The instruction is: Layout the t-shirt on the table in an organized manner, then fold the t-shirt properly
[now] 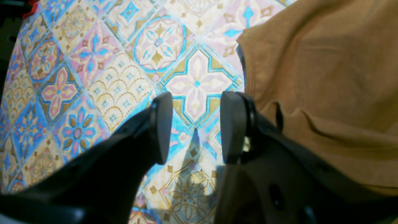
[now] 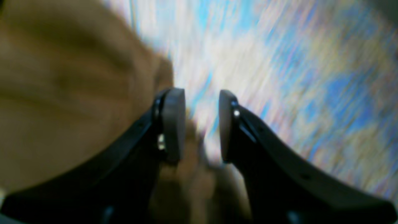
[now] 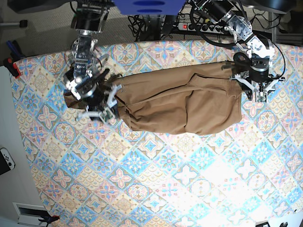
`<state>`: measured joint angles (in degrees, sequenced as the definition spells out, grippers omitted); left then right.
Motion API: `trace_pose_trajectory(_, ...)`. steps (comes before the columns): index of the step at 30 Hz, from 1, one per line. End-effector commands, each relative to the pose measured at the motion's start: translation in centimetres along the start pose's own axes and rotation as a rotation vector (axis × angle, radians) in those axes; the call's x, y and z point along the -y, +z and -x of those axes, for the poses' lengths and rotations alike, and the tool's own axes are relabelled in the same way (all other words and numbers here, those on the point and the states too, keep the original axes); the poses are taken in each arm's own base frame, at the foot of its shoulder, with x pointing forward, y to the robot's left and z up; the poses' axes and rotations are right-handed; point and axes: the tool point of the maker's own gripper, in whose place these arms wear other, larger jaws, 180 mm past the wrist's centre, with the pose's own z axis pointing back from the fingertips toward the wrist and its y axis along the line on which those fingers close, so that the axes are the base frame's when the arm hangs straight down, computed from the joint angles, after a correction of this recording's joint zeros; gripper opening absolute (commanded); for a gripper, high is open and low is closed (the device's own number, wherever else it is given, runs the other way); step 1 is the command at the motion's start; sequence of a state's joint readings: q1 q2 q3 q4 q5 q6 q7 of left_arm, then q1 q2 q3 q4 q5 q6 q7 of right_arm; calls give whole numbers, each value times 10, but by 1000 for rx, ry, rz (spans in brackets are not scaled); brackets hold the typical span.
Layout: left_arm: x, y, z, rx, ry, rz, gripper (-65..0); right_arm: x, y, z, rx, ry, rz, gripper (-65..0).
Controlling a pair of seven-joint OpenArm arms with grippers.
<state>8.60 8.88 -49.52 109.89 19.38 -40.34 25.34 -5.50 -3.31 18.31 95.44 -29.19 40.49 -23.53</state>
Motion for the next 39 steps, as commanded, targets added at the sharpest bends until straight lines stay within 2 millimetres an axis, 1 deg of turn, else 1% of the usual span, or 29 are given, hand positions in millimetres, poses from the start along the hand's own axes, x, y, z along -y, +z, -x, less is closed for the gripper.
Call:
trace_pose_trajectory(1,-1,1,-13,48,7,-8,-401,9,2,-21,80,-1,23,-473)
trace_pose_trajectory(4,-1,1,-13,48,7,-8,-401,-5,2,-7,51,-13,-7,-474)
trace_pose_trajectory(5,-1,1,-13,48,7,-8,-401,-7,3,-4,45,-16,-12,-474)
trace_pose_trajectory(9,-1,1,-13,48,7,-8,-401,-9,3,-3,42,-19,-16,-474)
trace_pose_trajectory(15,-1,1,-13,48,7,-8,-401,-16,-1,8,16,-34,-37,-474)
trace_pose_trajectory(22,-1,1,-13,48,7,-8,-401,-18,-2,10,11,-35,-44,-471)
trace_pose_trajectory(26,-1,1,-13,48,7,-8,-401,-32,-6,2,26,-13,-81,-475)
trace_pose_trajectory(30,-1,1,-13,48,7,-8,-401,-40,-8,-1,28,1,-105,-478)
trace_pose_trajectory(31,-1,1,-13,48,7,-8,-401,-45,-8,2,21,0,-116,-484)
trace_pose_trajectory(32,-1,1,-13,48,7,-8,-401,-52,-8,10,-4,3,-132,-506)
trace_pose_trajectory(33,-1,1,-13,48,7,-8,-401,-60,-9,18,-30,17,-149,-544)
trace_pose_trajectory(35,-2,2,-13,47,7,-9,-401,-69,-13,30,-80,66,-171,-650)
trace_pose_trajectory(37,-2,2,-13,47,7,-9,-401,-72,-14,36,-108,94,-176,-650)
trace_pose_trajectory(39,-2,2,-13,47,7,-9,-401,-69,-13,39,-120,105,-169,-650)
